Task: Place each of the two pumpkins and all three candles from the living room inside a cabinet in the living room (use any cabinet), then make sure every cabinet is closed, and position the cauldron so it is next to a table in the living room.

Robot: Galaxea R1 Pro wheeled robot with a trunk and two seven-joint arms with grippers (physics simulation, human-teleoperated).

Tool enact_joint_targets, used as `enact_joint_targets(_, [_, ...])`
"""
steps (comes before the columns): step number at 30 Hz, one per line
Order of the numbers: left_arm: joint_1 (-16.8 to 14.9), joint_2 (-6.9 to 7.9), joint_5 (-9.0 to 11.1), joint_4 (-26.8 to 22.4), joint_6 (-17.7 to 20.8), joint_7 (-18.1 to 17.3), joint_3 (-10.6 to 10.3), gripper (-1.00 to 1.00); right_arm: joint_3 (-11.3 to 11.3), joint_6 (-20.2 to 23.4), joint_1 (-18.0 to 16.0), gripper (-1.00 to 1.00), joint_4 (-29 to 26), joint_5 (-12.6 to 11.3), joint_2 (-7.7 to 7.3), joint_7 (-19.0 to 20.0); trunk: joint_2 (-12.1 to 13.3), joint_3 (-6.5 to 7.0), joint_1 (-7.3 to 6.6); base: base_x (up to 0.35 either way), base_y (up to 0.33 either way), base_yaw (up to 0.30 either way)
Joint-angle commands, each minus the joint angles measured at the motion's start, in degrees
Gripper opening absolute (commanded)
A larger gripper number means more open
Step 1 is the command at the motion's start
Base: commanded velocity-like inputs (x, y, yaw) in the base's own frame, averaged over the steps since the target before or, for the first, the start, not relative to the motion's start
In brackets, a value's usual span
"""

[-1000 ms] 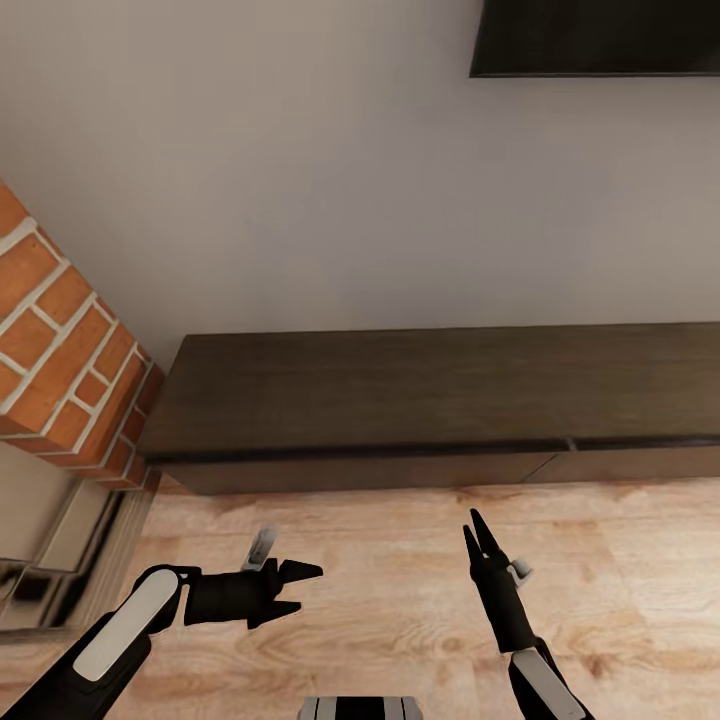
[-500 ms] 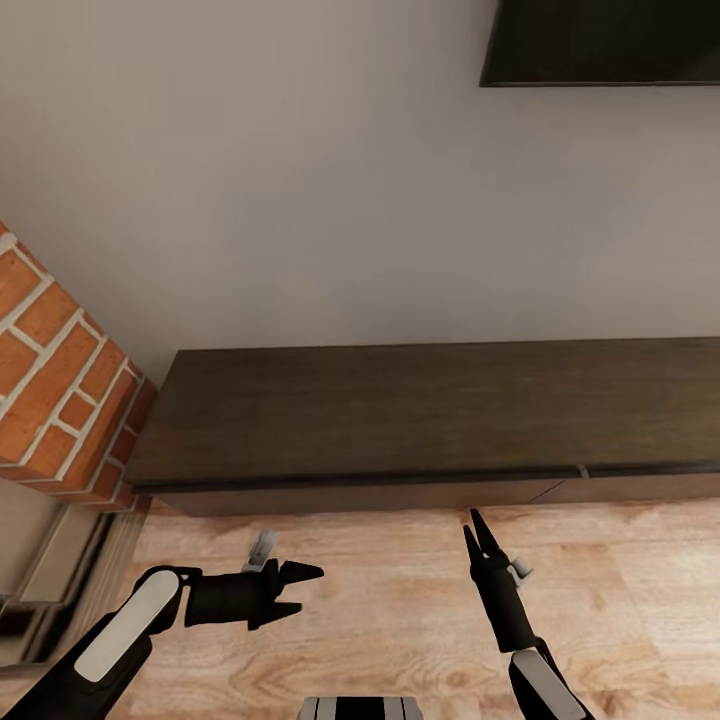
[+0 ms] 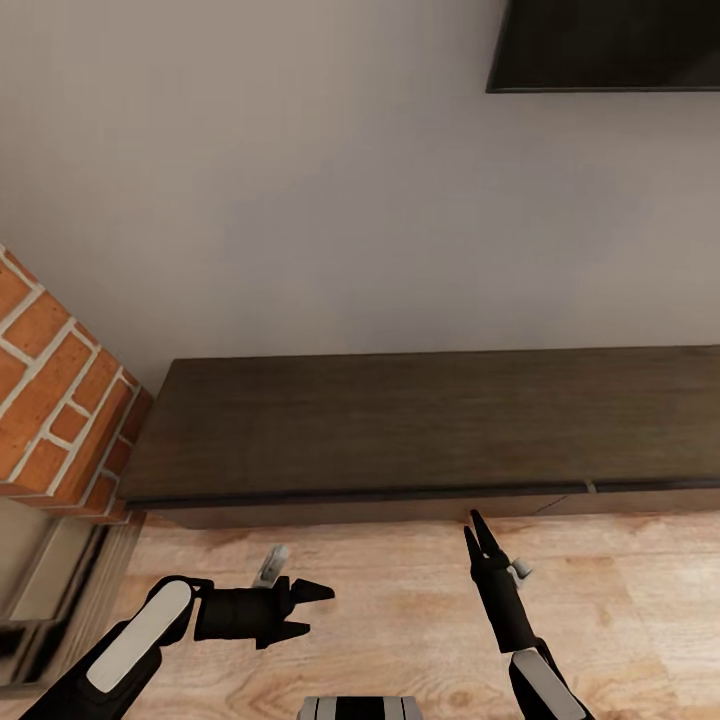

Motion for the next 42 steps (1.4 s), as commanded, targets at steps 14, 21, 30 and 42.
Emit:
enact_joint_targets(14, [-0.1,0.00,-0.1,-0.3,0.0,-0.2,0.0,1.00,-5.3,-0.2,0.0,1.00,0.2,-0.3,-0.17,-0.2,-0.4,-0.21,0.22,0.051,0.000,0.000])
enact_joint_targets(21, [-0.1,-0.06,-0.1,-0.7,0.0,-0.2,0.3,1.00,-5.4,-0.3,0.0,1.00,0.2,-0.3,-0.10,-0.4,-3.2,-1.47,1.76,0.000,0.000,0.000])
enact_joint_targets(30, [-0.1,-0.08,-0.1,-0.7,0.0,-0.2,0.7,1.00,-5.4,-0.3,0.0,1.00,2.0,-0.4,-0.08,-0.5,-6.8,-3.08,3.74,0.000,0.000,0.000])
enact_joint_targets(42, [-0.1,0.21,4.7,-0.8,-0.1,-0.2,0.2,1.00,-5.4,-0.3,0.0,1.00,2.5,-0.4,-0.09,-0.4,-9.2,-4.16,5.05,0.000,0.000,0.000])
